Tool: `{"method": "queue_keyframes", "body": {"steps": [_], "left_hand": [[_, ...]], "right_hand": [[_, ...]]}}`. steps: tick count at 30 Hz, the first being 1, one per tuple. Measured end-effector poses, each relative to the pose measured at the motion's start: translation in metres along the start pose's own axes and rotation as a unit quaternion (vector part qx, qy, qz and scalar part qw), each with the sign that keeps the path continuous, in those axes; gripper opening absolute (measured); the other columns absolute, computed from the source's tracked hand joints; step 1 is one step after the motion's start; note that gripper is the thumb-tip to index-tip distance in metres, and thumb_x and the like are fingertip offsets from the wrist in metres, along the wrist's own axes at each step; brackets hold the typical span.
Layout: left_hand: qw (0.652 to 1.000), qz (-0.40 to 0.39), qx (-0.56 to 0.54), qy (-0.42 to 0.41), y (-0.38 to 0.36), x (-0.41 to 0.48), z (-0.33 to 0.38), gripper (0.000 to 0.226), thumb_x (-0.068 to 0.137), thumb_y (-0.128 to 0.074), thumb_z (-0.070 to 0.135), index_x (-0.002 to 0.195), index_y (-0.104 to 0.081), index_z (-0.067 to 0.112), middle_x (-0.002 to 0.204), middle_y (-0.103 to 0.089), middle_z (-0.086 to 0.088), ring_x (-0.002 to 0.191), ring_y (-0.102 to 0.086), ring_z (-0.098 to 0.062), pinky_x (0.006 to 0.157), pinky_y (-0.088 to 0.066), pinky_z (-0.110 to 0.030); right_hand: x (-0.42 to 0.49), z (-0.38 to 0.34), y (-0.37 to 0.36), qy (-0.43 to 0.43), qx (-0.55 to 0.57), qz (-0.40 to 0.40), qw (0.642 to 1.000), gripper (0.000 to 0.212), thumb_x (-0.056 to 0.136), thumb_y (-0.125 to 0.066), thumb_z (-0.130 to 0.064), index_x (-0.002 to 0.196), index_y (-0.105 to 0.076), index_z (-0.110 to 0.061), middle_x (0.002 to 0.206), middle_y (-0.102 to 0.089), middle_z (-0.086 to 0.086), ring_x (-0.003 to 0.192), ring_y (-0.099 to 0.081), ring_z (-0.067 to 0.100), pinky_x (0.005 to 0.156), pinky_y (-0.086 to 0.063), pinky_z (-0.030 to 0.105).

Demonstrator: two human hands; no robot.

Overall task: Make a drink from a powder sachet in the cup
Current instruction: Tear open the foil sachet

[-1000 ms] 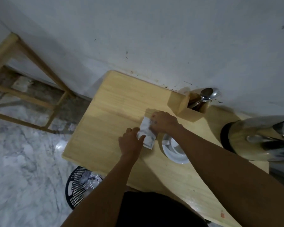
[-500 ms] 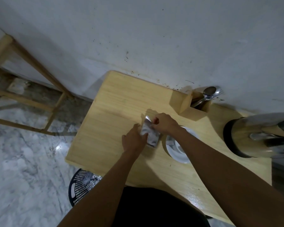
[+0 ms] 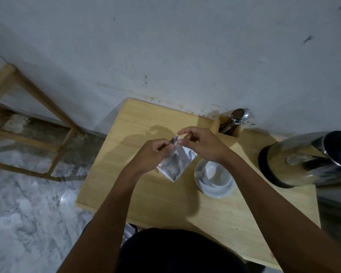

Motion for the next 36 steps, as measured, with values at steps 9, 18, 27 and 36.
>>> {"method": "queue_keyframes", "body": {"steps": [9, 18, 27, 36], "left_hand": [[0.998, 0.011, 0.015, -0.064, 0.000, -0.016, 0.043, 0.020, 0.095, -0.053, 0.024, 0.089, -0.068, 0.012, 0.074, -0.059, 0.003, 0.067, -0.050, -0.007, 0.065, -0.039, -0.023], [0.987, 0.007, 0.133, -0.090, 0.000, -0.019, 0.065, 0.017, 0.093, -0.054, 0.025, 0.094, -0.071, 0.027, 0.093, -0.072, 0.007, 0.092, -0.064, -0.012, 0.083, -0.049, -0.029], [0.971, 0.033, 0.210, -0.109, 0.001, -0.026, 0.086, 0.019, 0.094, -0.050, 0.032, 0.094, -0.069, 0.031, 0.092, -0.074, 0.008, 0.091, -0.064, -0.012, 0.103, -0.039, -0.050], [0.972, 0.068, 0.171, -0.144, 0.000, -0.038, 0.100, 0.019, 0.093, -0.050, 0.031, 0.090, -0.068, 0.030, 0.080, -0.072, 0.003, 0.076, -0.060, -0.011, 0.096, -0.043, -0.046]], "right_hand": [[-0.026, -0.026, 0.017, 0.054, -0.059, 0.044, 0.996, 0.004, 0.088, -0.070, -0.018, 0.093, -0.071, -0.017, 0.080, -0.069, -0.004, 0.064, -0.057, 0.003, 0.060, -0.047, 0.016], [-0.043, -0.055, 0.029, 0.101, -0.284, 0.052, 0.952, 0.005, 0.085, -0.070, -0.038, 0.090, -0.071, -0.037, 0.075, -0.064, -0.022, 0.077, -0.061, -0.001, 0.071, -0.052, 0.028], [-0.052, -0.072, 0.036, 0.112, -0.315, 0.055, 0.941, 0.006, 0.085, -0.070, -0.038, 0.090, -0.072, -0.034, 0.069, -0.057, -0.026, 0.068, -0.058, 0.001, 0.064, -0.047, 0.026], [-0.057, -0.080, 0.040, 0.100, -0.283, 0.069, 0.951, 0.004, 0.085, -0.072, -0.033, 0.082, -0.074, -0.031, 0.073, -0.066, -0.016, 0.071, -0.061, 0.005, 0.067, -0.054, 0.032]]}}
Point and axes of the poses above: each hand's wrist, its own x-axis towards the middle knuckle, its own y-axis out of the back of the hand, z = x × y, the point moved 7 cm from there along x, towards the middle knuckle
